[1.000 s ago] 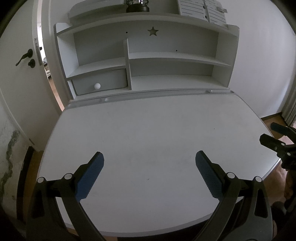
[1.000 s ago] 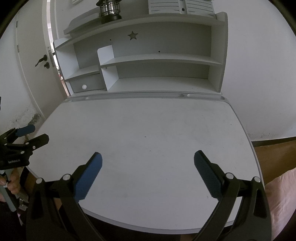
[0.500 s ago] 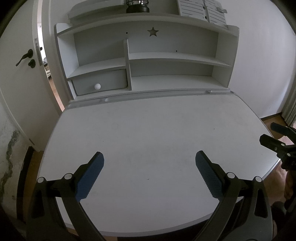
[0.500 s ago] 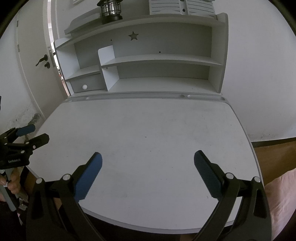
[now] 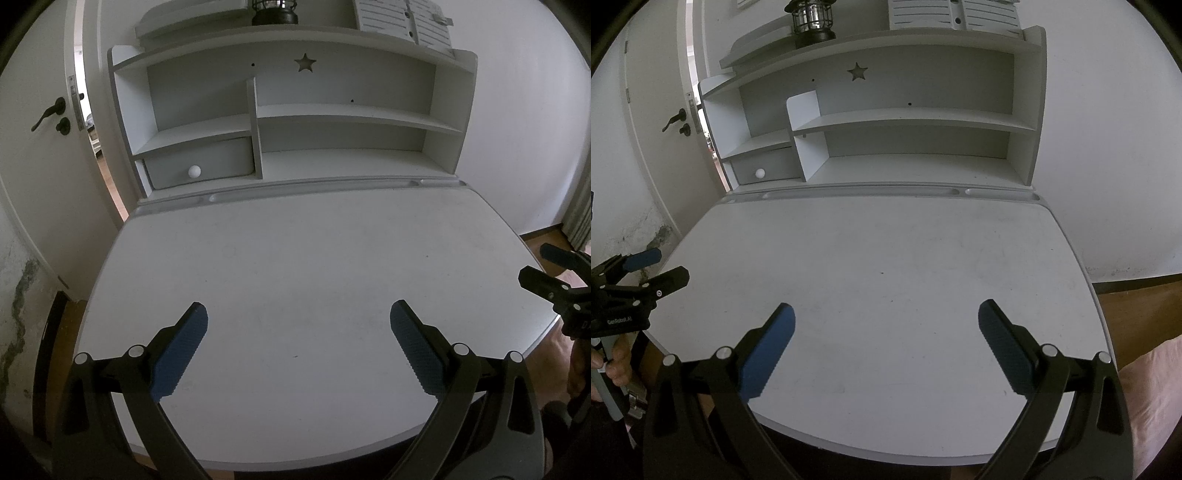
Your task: Collect trash
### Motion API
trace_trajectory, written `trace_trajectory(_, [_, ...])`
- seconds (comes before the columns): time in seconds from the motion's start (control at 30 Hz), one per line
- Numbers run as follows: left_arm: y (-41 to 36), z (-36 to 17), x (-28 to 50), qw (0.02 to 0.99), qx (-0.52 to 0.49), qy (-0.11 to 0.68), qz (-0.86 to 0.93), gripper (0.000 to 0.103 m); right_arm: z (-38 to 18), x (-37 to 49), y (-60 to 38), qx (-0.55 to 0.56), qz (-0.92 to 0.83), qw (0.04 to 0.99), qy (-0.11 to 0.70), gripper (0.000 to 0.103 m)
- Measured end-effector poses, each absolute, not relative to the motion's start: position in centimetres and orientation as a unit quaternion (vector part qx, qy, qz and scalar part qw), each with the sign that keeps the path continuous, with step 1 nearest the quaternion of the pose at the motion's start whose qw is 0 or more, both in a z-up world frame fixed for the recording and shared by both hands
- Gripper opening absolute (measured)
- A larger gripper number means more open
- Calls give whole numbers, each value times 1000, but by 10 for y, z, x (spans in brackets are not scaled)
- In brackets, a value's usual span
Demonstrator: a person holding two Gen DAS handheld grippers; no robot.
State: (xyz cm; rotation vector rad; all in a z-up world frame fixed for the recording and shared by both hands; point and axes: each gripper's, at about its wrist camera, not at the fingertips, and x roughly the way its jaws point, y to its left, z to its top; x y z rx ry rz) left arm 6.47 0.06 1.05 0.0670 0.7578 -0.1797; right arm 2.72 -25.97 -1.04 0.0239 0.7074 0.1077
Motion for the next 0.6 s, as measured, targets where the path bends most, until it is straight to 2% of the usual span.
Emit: trace_trajectory(0.6, [1,10,65,925,33,370,-87,96,-11,28,-257,12,52,936,347,96])
